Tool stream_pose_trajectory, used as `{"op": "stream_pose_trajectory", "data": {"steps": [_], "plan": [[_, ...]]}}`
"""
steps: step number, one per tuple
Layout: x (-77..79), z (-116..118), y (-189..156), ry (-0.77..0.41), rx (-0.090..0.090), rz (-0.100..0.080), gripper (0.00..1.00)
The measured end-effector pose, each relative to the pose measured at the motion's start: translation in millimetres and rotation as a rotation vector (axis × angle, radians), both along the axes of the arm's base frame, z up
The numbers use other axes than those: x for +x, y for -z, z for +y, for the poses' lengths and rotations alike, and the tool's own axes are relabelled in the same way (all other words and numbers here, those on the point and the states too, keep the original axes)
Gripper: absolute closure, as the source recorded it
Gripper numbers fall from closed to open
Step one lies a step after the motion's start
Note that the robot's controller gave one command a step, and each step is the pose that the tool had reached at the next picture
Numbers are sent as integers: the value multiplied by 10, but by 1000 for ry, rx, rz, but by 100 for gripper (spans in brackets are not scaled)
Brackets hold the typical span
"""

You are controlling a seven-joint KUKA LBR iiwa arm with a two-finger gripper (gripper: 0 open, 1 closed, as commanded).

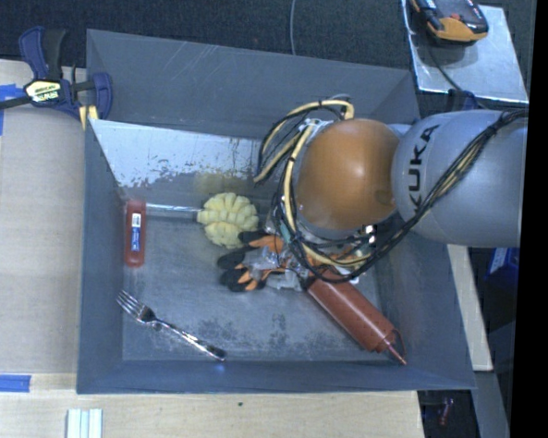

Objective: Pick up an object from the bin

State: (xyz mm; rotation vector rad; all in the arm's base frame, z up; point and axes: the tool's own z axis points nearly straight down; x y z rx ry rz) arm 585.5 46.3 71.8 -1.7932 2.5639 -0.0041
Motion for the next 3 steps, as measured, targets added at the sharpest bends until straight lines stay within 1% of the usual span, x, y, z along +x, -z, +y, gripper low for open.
{"op": "stream_pose_trajectory", "data": {"steps": [1,2,3], "plan": [[-201,-6,-226,89,1,6,100],[-66,126,-227,-40,0,-4,100],[-56,217,-2077,168,5,-14,100]]}}
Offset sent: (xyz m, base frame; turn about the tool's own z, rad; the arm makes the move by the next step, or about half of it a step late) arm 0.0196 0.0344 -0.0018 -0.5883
